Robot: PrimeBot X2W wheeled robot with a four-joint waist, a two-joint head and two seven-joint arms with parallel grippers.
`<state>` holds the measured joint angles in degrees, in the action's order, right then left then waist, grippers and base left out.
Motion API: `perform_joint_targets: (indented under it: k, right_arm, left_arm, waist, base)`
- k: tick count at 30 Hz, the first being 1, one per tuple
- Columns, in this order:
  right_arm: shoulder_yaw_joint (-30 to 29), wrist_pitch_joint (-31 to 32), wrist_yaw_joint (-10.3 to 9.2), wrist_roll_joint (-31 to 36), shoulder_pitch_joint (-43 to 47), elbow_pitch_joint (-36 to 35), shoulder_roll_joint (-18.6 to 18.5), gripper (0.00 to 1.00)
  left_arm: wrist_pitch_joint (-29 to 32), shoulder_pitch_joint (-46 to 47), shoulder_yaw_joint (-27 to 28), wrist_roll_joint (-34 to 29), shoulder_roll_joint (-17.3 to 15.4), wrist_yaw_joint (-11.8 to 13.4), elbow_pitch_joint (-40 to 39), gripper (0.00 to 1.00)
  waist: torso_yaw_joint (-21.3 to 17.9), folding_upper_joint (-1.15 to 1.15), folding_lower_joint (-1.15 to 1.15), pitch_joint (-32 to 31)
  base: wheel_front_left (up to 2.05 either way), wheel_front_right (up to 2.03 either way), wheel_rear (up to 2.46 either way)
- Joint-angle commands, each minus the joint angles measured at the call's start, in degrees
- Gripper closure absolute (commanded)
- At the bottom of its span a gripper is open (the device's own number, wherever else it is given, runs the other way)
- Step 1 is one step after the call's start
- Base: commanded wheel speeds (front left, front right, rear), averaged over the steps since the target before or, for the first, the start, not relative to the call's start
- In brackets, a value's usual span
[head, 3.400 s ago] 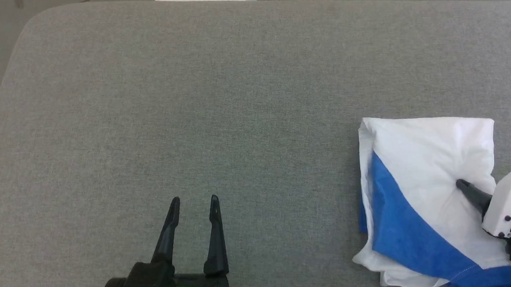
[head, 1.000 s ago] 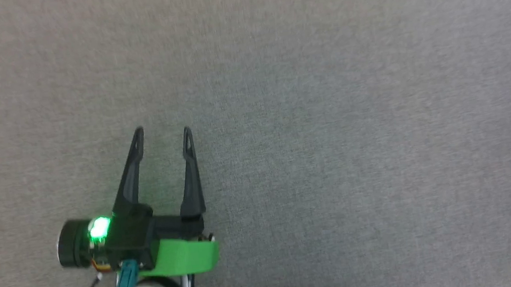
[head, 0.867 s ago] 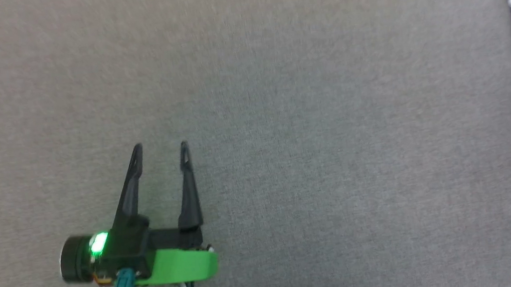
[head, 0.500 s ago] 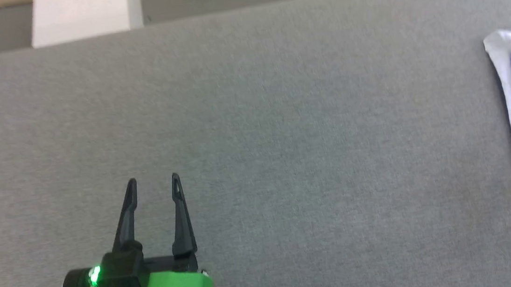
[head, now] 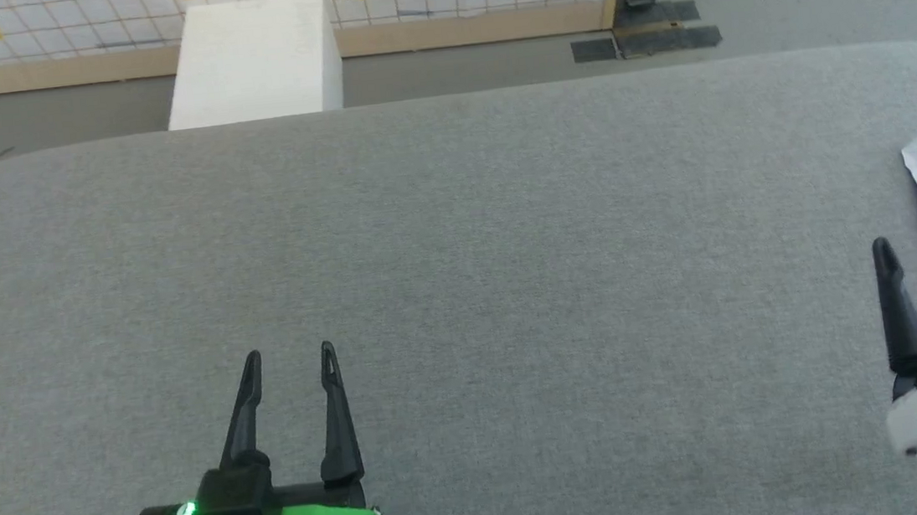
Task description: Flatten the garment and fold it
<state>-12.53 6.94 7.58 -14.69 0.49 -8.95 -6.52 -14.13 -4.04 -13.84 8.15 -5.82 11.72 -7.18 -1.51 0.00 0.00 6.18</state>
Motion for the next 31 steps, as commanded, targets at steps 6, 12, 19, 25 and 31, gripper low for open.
perform_joint_targets:
  k: [6,12,19,25,31]
  right_arm:
    - [2.04,-6.62,-0.09,3.68,5.65,-1.67,2.98,0.00]
    - [2.46,-10.87,-0.09,3.93,7.69,1.03,3.60,0.00]
    - [3.86,-13.87,-0.09,1.88,7.79,4.80,3.63,0.00]
    - [3.96,-14.46,-0.09,1.80,7.82,5.87,3.63,0.00]
    - [3.98,-14.40,-0.09,2.06,7.84,6.38,3.64,0.00]
  left_arm:
    - [-0.74,-0.55,-0.76,-0.94,-0.26,-0.74,1.04,0.00]
    - [-0.84,-0.74,-0.36,-0.41,0.15,-2.03,0.58,0.00]
    - [-0.85,-2.06,0.92,0.30,1.12,-3.29,0.58,0.00]
    - [-0.86,-3.14,0.91,0.72,1.78,-4.75,1.32,0.00]
    - [-0.86,-3.30,1.35,-0.19,2.00,-5.20,2.83,0.00]
  waist:
    - [1.95,0.00,0.00,-1.57]
    - [2.12,0.00,0.00,-1.76]
    - [1.86,0.00,0.00,-1.98]
    - [1.88,0.00,0.00,-2.12]
    - [1.88,0.00,0.00,-2.23]
  base:
    - [0.00,0.00,0.00]
    - [0.00,0.00,0.00]
    - [0.00,0.00,0.00]
    - [0.00,0.00,0.00]
    - [0.00,0.00,0.00]
